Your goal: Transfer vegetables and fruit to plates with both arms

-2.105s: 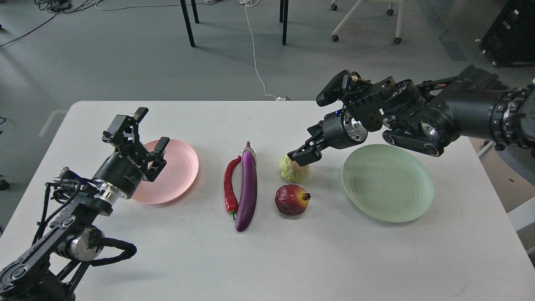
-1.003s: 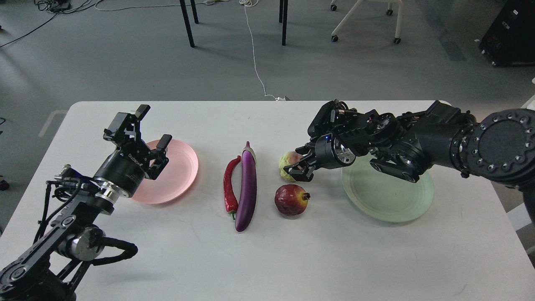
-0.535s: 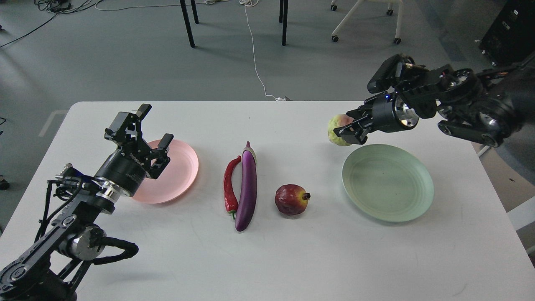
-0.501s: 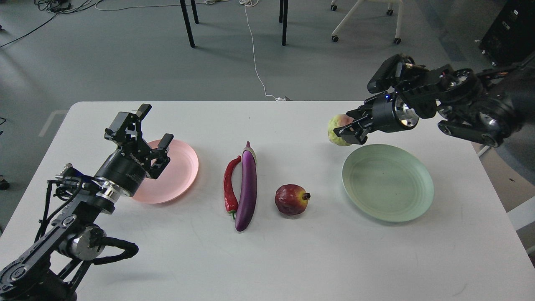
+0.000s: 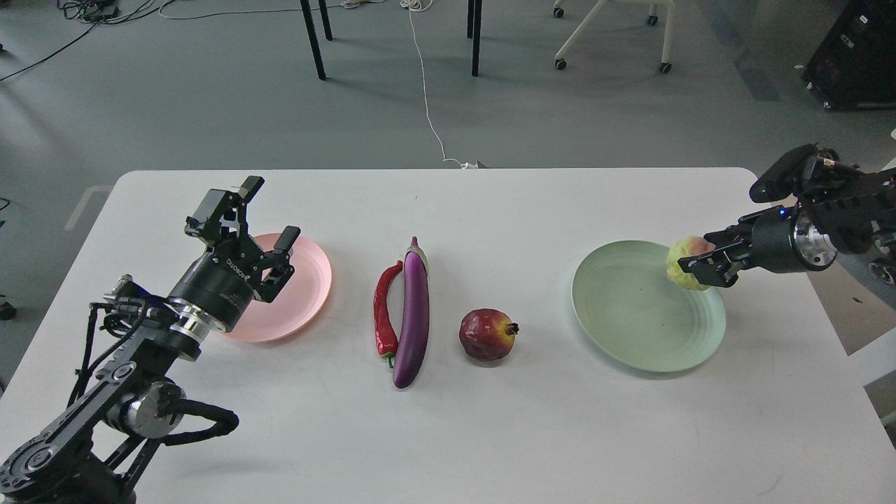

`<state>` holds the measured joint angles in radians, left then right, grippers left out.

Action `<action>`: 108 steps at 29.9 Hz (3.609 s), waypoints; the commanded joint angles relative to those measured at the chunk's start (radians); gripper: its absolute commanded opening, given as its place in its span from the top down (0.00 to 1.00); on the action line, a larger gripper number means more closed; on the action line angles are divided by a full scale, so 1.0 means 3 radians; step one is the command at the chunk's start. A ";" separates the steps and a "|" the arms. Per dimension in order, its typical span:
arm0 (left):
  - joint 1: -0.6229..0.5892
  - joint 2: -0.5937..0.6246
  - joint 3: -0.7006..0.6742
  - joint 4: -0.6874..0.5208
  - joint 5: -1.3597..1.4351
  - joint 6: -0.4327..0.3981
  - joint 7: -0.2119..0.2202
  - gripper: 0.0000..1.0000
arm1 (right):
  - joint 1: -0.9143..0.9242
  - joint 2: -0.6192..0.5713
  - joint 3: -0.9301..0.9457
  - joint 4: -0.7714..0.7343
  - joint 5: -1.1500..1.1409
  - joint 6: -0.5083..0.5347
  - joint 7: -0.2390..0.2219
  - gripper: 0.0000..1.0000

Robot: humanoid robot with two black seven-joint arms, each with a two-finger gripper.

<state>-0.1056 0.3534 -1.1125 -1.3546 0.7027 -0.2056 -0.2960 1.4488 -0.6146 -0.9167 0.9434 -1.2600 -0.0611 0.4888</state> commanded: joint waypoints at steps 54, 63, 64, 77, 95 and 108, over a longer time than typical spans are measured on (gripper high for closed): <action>0.0015 0.0095 0.0001 -0.0045 0.0015 0.0000 0.0000 0.02 | 0.0616 0.2049 -0.0493 0.0496 0.0795 -0.0067 0.0000 0.54; 0.0010 0.0095 0.0001 -0.0051 0.0015 0.0000 0.0000 0.02 | 0.1020 0.1329 -0.0483 0.0828 0.0667 -0.0052 0.0000 0.53; 0.0010 0.0095 0.0001 -0.0051 0.0015 -0.0005 0.0000 0.02 | 0.1066 0.1186 -0.0493 0.0854 0.0555 -0.0052 0.0000 0.53; 0.0004 0.0049 0.0027 -0.0051 0.0020 -0.0005 0.0010 0.02 | 0.0801 0.0141 -0.0554 0.0992 -0.0121 -0.0027 0.0000 0.49; -0.0031 0.0100 0.0027 -0.0066 0.0035 -0.0025 0.0015 0.02 | 0.0565 -0.0206 -0.0070 0.0977 0.0073 -0.0022 0.0000 0.03; -0.0266 0.0279 0.0364 -0.0275 0.1307 -0.0026 0.0010 0.02 | -0.1453 -0.0472 0.2890 0.1018 0.3646 0.0040 0.0000 0.02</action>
<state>-0.1600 0.4363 -1.0442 -1.4254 0.9555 -0.2134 -0.2929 1.1746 -0.7668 -0.2560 1.2741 -0.3626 -0.0667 0.4885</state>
